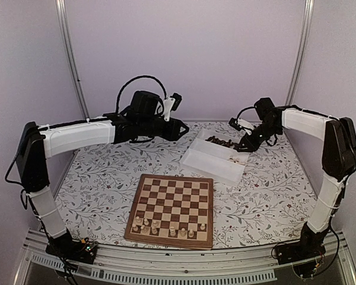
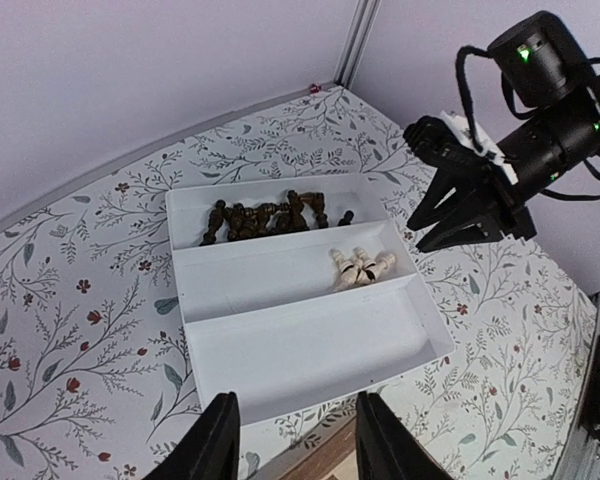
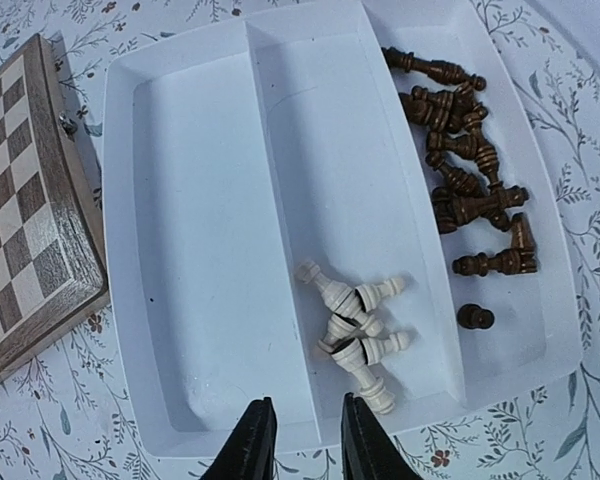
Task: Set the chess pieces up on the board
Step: Pick up the chess piece from the storage box.
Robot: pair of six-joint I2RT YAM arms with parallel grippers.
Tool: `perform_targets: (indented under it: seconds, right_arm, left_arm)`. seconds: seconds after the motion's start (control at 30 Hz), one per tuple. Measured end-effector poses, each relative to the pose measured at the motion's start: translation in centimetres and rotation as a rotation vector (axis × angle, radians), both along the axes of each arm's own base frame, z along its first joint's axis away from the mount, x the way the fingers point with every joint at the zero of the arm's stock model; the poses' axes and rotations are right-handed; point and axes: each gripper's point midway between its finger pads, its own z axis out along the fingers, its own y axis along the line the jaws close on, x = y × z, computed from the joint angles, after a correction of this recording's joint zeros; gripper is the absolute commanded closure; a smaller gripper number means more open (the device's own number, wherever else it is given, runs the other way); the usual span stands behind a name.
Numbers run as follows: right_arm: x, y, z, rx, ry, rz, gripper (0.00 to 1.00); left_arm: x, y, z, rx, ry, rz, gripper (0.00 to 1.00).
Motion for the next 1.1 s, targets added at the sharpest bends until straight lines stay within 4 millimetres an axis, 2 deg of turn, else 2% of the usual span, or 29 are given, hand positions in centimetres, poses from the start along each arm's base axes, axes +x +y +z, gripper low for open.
perform_targets:
  seconds: [0.1,0.2,0.43,0.6,0.87,1.0,1.1]
  right_arm:
    - [0.0,0.4,-2.8,0.010,0.083,-0.017,0.76]
    - [0.6,0.8,-4.4,0.018,0.134,-0.039,0.77]
    - [3.5,1.6,-5.9,0.040,0.165,-0.110,0.77]
    - [4.5,1.6,-7.0,0.031,0.193,-0.163,0.74]
    - [4.1,0.9,-8.8,-0.021,0.238,-0.209,0.61]
    - [3.9,1.1,-9.2,-0.040,0.241,-0.212,0.63]
    - [3.4,1.4,-10.4,-0.057,0.267,-0.205,0.67]
  left_arm:
    - [0.1,-0.3,-1.5,0.025,0.032,-0.006,0.58]
    - [0.2,-0.4,-2.2,0.035,0.049,-0.007,0.58]
    - [0.1,-0.5,-2.7,0.033,0.066,-0.009,0.58]
    - [0.0,-0.6,-2.7,0.028,0.073,-0.015,0.58]
    - [0.0,-0.8,-3.2,0.026,0.091,-0.014,0.58]
    - [0.0,-0.9,-3.7,0.027,0.103,-0.015,0.58]
    - [0.0,-1.0,-4.0,0.027,0.113,-0.016,0.58]
